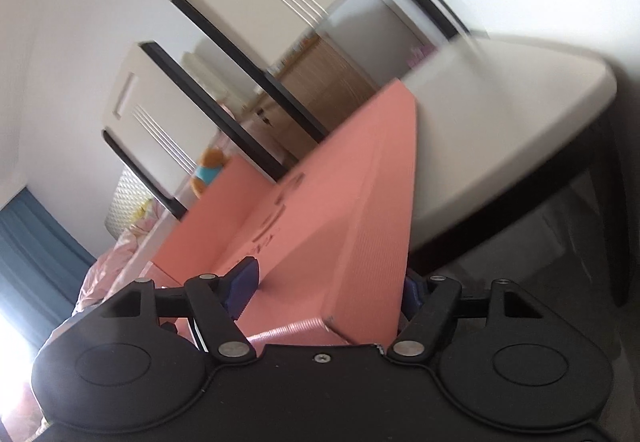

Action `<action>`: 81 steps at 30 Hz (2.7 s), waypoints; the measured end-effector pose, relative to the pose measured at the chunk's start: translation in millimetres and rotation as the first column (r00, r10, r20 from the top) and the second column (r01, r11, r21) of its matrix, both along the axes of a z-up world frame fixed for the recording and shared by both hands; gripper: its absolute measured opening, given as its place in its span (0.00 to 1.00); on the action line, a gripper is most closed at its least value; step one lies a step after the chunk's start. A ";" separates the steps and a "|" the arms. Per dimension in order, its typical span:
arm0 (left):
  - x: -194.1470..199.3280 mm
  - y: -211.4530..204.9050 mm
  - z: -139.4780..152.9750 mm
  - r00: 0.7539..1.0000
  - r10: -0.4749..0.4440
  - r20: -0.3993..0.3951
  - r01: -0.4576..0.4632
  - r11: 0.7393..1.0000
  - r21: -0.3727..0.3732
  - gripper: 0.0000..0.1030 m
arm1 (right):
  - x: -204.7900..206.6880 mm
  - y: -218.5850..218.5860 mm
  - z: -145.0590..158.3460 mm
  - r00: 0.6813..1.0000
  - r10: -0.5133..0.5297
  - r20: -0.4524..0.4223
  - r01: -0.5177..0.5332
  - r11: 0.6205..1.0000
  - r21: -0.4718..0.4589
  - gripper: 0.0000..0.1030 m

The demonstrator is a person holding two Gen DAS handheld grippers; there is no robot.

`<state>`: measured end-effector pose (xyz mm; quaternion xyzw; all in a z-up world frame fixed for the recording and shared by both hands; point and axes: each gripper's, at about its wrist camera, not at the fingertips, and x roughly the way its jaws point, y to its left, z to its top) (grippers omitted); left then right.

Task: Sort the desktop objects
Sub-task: 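Close both grippers on the edge of the pink JOSINY lid, then lift and flip the lid with both grippers over the box opening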

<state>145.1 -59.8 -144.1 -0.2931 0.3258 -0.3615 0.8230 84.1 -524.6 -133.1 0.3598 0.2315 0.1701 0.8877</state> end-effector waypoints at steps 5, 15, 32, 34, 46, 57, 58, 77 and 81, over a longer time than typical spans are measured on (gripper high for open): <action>-4.2 0.2 18.1 1.000 -0.028 0.014 0.029 0.998 -0.063 0.80 | -20.1 -0.4 29.5 0.996 -0.026 0.091 0.028 0.999 -0.029 0.69; -16.4 -2.7 52.9 0.996 -0.047 0.082 0.054 0.995 -0.082 0.80 | -42.0 -3.0 61.9 0.977 -0.065 0.202 0.069 0.998 -0.011 0.70; -22.5 45.7 125.2 0.959 0.049 0.279 -0.021 0.995 -0.101 0.80 | -5.2 31.7 114.0 0.929 -0.021 0.371 0.006 0.999 0.041 0.70; -23.7 57.9 132.2 0.952 0.074 0.298 -0.044 0.993 -0.106 0.80 | 3.4 41.4 119.9 0.923 -0.003 0.385 -0.015 0.999 0.043 0.70; -38.2 144.4 152.8 0.882 0.297 0.365 -0.251 0.953 -0.168 0.80 | 76.1 126.1 131.1 0.902 0.167 0.397 -0.220 0.971 0.092 0.70; -17.1 198.5 137.6 0.832 0.430 0.349 -0.392 0.903 -0.178 0.80 | 147.9 195.0 108.8 0.885 0.293 0.361 -0.346 0.934 0.092 0.70; -14.3 201.5 136.2 0.830 0.439 0.345 -0.401 0.899 -0.177 0.80 | 153.8 199.3 105.7 0.884 0.300 0.358 -0.354 0.931 0.094 0.70; 13.7 210.5 102.9 0.786 0.529 0.321 -0.546 0.837 -0.043 0.82 | 170.8 243.6 57.9 0.916 0.303 0.261 -0.327 0.943 0.053 0.75; 7.1 212.3 98.8 0.743 0.587 0.322 -0.613 0.790 -0.025 0.84 | 167.9 258.1 61.0 0.911 0.316 0.266 -0.325 0.946 -0.013 0.85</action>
